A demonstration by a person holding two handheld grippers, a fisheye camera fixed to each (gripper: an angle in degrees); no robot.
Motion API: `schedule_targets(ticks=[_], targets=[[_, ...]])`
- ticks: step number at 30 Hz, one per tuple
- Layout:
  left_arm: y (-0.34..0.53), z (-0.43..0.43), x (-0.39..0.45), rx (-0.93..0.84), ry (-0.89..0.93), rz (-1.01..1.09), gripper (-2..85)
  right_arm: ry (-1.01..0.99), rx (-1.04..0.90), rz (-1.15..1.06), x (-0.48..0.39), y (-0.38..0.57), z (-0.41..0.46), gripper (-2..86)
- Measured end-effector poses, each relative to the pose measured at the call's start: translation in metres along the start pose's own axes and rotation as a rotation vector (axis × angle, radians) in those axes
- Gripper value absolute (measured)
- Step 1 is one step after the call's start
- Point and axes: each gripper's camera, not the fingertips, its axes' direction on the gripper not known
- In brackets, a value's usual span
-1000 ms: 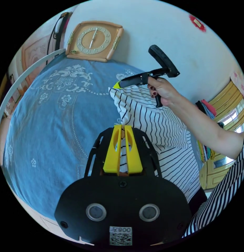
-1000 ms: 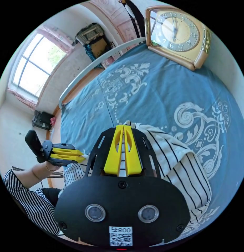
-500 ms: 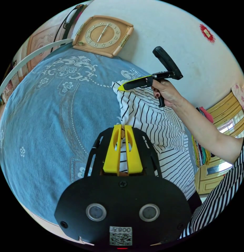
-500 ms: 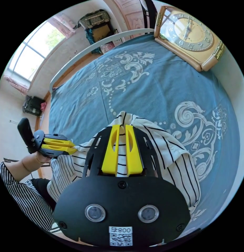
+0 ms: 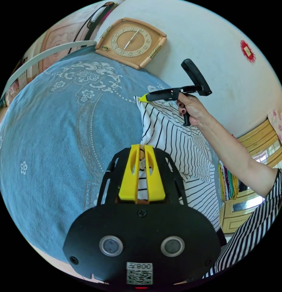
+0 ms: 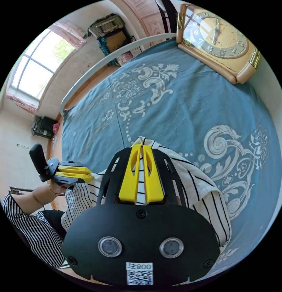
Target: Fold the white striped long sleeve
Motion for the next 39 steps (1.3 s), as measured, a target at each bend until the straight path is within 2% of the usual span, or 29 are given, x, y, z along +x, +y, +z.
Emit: schedule_targets(ticks=[5, 8, 10, 15, 23, 32, 35, 37, 39], targets=[[0.006, -0.016, 0.016, 0.062, -0.032, -0.001, 2.5, 0.052, 0.108, 0.054, 0.026, 0.102, -0.072, 5.3], [0.012, -0.019, 0.033, 0.077, -0.009, 0.027, 2.7, 0.084, 0.139, 0.156, 0.041, 0.205, -0.110, 5.8], [0.015, -0.014, 0.050, 0.063, 0.012, 0.057, 2.8, 0.080, 0.110, 0.241, 0.042, 0.283, -0.115, 6.2], [0.022, 0.020, 0.110, -0.044, 0.054, 0.164, 3.0, 0.069, -0.004, 0.370, 0.035, 0.378, -0.090, 6.9], [0.044, 0.081, 0.171, -0.180, -0.068, 0.108, 2.6, 0.099, -0.036, 0.380, 0.035, 0.416, -0.062, 3.8], [0.046, 0.105, 0.235, -0.174, -0.113, 0.140, 1.1, 0.150, 0.016, 0.305, 0.030, 0.443, -0.100, 0.8], [0.049, 0.125, 0.252, -0.211, -0.121, 0.130, 1.2, 0.173, -0.053, 0.325, 0.046, 0.451, -0.081, 1.0], [0.050, 0.134, 0.264, -0.209, -0.128, 0.133, 1.4, 0.119, -0.098, 0.375, 0.064, 0.465, -0.058, 1.6], [0.051, 0.138, 0.278, -0.191, -0.130, 0.135, 1.8, 0.100, -0.062, 0.431, 0.070, 0.481, -0.054, 2.4]])
